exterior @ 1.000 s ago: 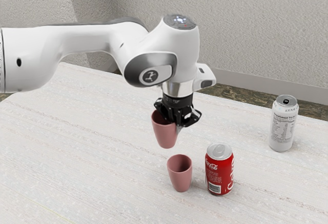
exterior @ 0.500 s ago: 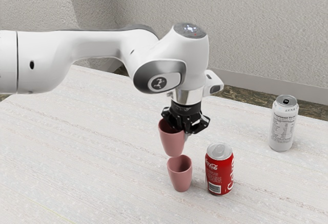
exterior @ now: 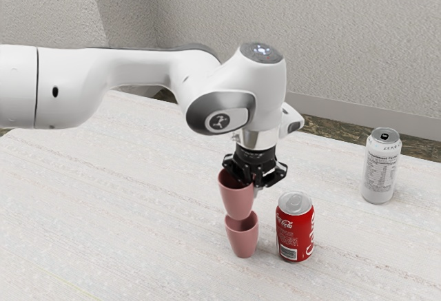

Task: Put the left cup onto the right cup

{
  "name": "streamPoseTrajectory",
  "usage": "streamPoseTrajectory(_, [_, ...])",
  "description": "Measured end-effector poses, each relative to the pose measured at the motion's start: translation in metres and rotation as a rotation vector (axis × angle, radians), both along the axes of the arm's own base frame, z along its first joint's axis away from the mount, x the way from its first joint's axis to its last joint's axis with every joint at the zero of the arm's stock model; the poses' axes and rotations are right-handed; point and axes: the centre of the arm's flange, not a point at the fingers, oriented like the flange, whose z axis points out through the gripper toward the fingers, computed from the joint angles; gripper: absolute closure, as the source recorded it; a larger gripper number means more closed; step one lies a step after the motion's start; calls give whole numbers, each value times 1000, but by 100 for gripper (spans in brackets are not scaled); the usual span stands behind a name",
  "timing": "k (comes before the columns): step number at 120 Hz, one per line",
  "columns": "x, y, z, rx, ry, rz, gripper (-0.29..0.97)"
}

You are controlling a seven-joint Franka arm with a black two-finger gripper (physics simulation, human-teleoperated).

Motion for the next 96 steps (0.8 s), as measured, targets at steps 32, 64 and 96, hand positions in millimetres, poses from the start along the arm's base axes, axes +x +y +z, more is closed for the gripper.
streamPoseTrajectory(32, [3,-1,-13,-7,-1,30,78])
streamPoseTrajectory(64, [6,-1,-23,-15,-1,51,78])
streamPoseTrajectory(96, [6,3,-32,-9,6,70,78])
